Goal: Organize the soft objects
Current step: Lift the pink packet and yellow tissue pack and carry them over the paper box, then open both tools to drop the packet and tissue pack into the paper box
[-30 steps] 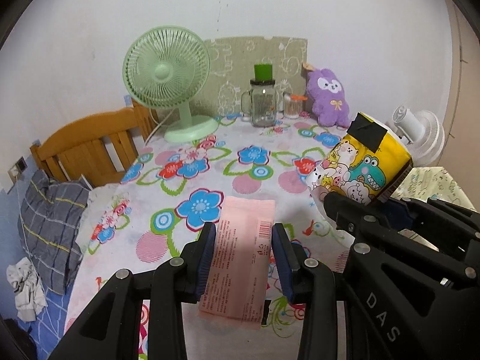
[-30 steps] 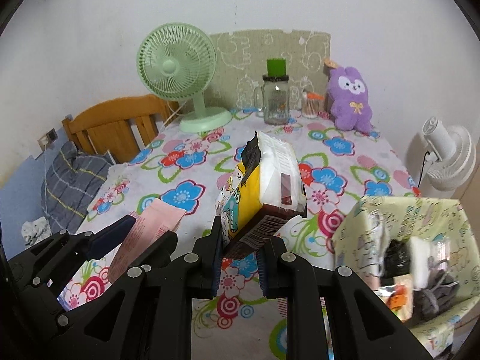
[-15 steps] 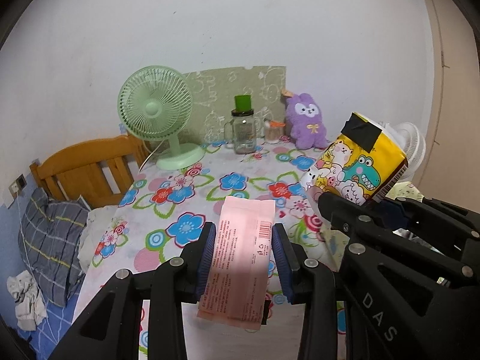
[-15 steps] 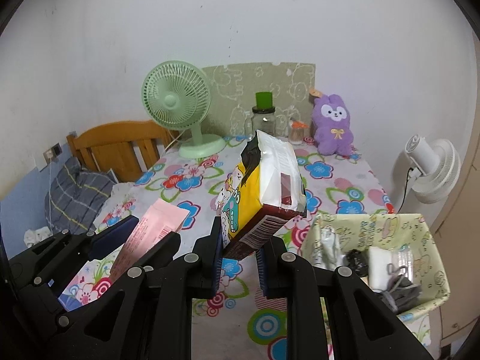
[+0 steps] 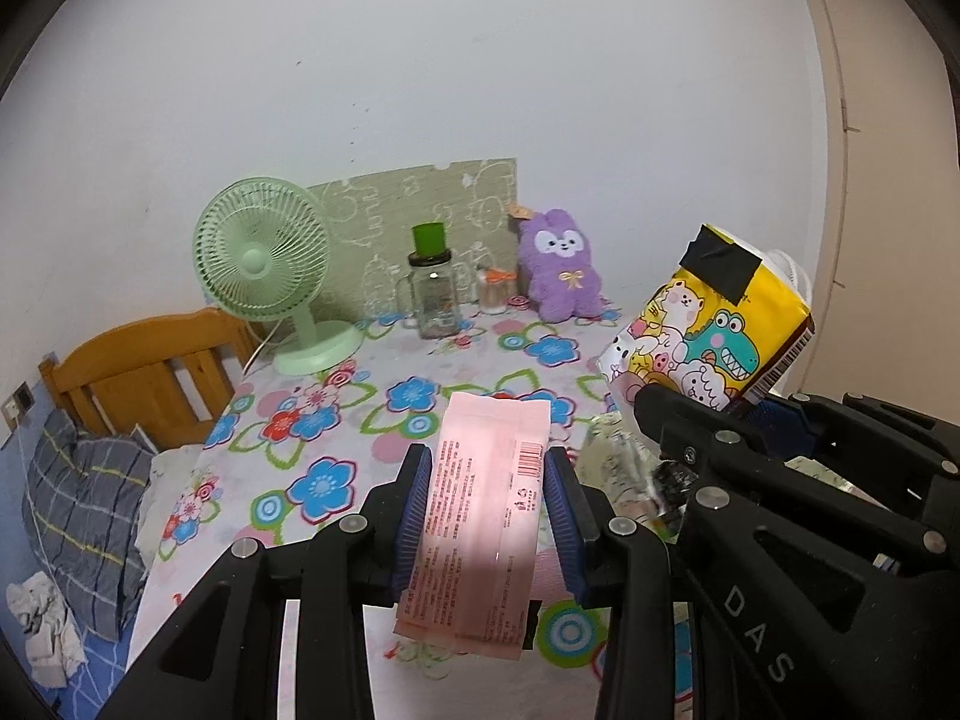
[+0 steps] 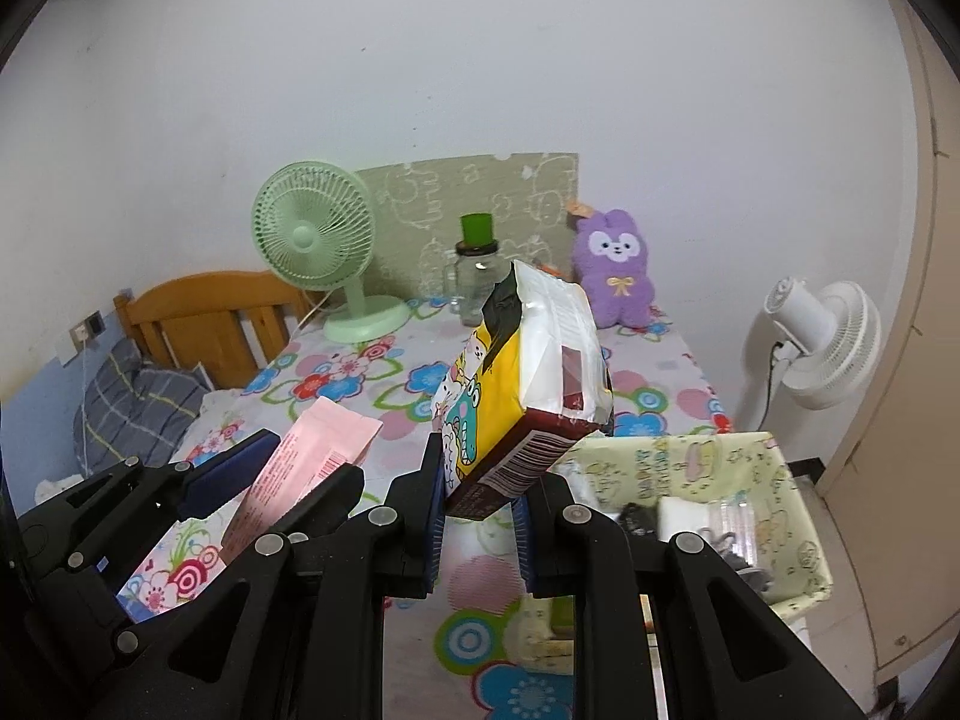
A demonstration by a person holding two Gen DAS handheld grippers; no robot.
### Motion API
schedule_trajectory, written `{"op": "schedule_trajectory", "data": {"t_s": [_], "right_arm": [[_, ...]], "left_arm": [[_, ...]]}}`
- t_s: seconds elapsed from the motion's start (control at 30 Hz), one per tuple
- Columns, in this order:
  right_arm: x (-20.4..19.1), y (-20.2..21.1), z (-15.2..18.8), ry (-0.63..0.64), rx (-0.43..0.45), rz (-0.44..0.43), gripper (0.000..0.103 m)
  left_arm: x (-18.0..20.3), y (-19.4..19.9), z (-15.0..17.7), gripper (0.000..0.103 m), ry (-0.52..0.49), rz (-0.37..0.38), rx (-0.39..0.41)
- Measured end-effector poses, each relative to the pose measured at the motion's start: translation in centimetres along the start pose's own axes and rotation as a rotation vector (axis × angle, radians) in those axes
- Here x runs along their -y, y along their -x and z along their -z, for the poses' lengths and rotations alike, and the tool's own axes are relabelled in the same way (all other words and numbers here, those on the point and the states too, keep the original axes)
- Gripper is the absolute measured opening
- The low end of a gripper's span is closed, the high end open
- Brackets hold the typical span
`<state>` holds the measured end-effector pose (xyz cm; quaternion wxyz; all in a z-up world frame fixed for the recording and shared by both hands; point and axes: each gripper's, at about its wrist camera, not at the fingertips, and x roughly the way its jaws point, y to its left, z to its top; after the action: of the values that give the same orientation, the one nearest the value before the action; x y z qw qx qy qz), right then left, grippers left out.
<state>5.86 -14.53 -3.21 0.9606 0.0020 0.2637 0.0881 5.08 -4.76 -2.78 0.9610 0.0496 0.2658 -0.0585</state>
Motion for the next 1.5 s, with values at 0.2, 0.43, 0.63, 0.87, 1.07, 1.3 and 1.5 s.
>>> {"op": "schedule_trajectory", "data": {"t_s": [0.2, 0.43, 0.63, 0.87, 1.07, 1.3, 1.5], "right_arm": [[2.1, 0.3, -0.3, -0.015, 0.005, 0.026, 0.022], [4.8, -0.2, -0.6, -0.041, 0.007, 0.058, 0.022], [7.0, -0.7, -0.4, -0.063, 0.000, 0.086, 0.022], [9.0, -1.2, -0.3, -0.086, -0.010, 0.116, 0.022], [10.7, -1.9, 0.0, -0.108, -0.026, 0.140, 0.022], [12.3, -2.6, 0.6, -0.130, -0.047, 0.170, 0.022], [13.5, -3.3, 1.4, -0.156, -0.075, 0.188, 0.022]], "left_arm": [[2.0, -0.6, -0.7, 0.039, -0.015, 0.027, 0.005], [4.7, -1.9, -1.6, 0.039, -0.043, 0.066, 0.005], [6.7, -2.9, -2.2, 0.039, -0.064, 0.096, -0.003], [8.5, -4.2, -2.6, 0.039, -0.087, 0.128, -0.016], [9.8, -5.4, -2.6, 0.039, -0.103, 0.157, -0.034], [11.3, -6.6, -2.3, 0.039, -0.116, 0.198, -0.060], [12.3, -8.0, -1.9, 0.040, -0.119, 0.236, -0.096]]}}
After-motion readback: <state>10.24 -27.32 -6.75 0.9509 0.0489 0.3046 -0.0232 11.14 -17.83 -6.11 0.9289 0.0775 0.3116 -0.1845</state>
